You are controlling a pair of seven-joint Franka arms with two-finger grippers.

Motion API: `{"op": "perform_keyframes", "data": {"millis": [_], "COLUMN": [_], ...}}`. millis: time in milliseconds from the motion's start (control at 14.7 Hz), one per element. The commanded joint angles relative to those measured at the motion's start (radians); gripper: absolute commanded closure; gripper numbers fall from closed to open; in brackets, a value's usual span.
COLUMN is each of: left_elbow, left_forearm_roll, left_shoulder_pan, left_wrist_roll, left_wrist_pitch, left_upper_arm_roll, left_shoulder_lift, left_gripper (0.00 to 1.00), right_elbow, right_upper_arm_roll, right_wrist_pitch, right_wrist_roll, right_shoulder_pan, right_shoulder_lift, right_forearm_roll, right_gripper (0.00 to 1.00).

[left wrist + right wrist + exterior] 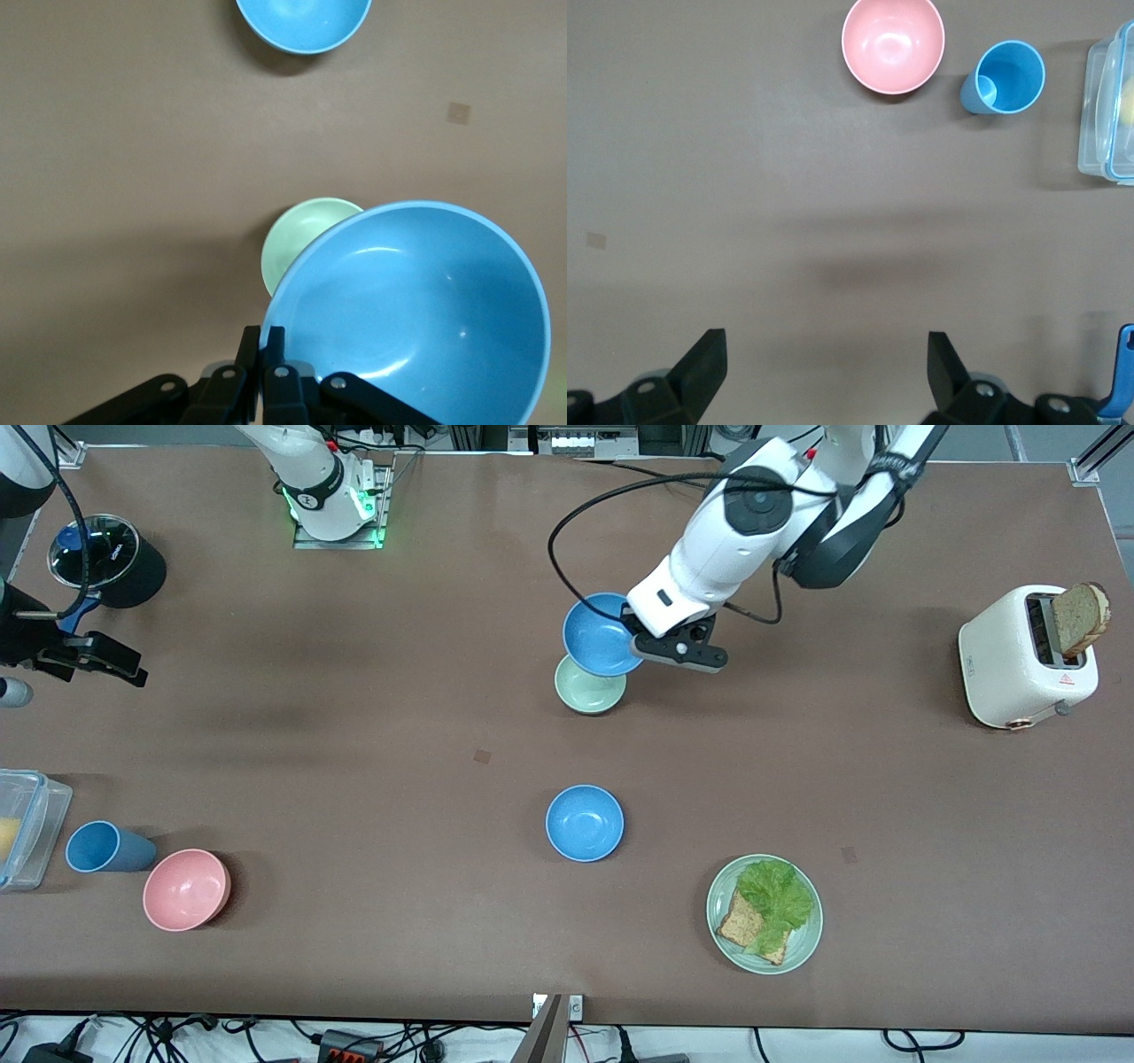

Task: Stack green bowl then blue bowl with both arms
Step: 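Carry the blue bowl with the left gripper over the green bowl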

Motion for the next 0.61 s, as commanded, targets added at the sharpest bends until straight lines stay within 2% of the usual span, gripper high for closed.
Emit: {"op": "perform_keyframes", "data": {"millis": [0, 272, 340, 545], "left_elbow": [0.022, 0.026, 0.032, 0.037], "left_forearm_roll": [0.156, 0.393, 0.447, 0.475], "left_shoulder_pan": [-0.043, -0.135, -0.137, -0.128], "left_wrist_roll": [-0.095, -0.308, -0.311, -0.304], "left_wrist_pitch": [0.030, 0.095, 0.095, 0.081], "left_upper_arm_roll": [-0.006, 0.033, 0.037, 0.037], "left_shoulder_lift": [0.124, 0.274, 0.318, 0.354], "left_gripper": [0.99, 0.99, 0.99, 0.99], "right_elbow": [-0.051, -0.040, -0.040, -0.037], "right_upper_arm_roll": [0.012, 0.013, 0.013, 0.013], "right_wrist_pitch": [0.020, 0.014, 0.000, -0.017], "right_wrist_roll": [-0.023, -0.046, -0.046, -0.045], "right_shoulder_pan": [-0.007, -0.007, -0.007, -0.009], "right_shoulder_lift": [-0.046, -0.067, -0.072, -0.069], "right_forearm_roll": [-0.016, -0.016, -0.016, -0.010], "right_gripper": [0.00, 0.00, 0.00, 0.00]}}
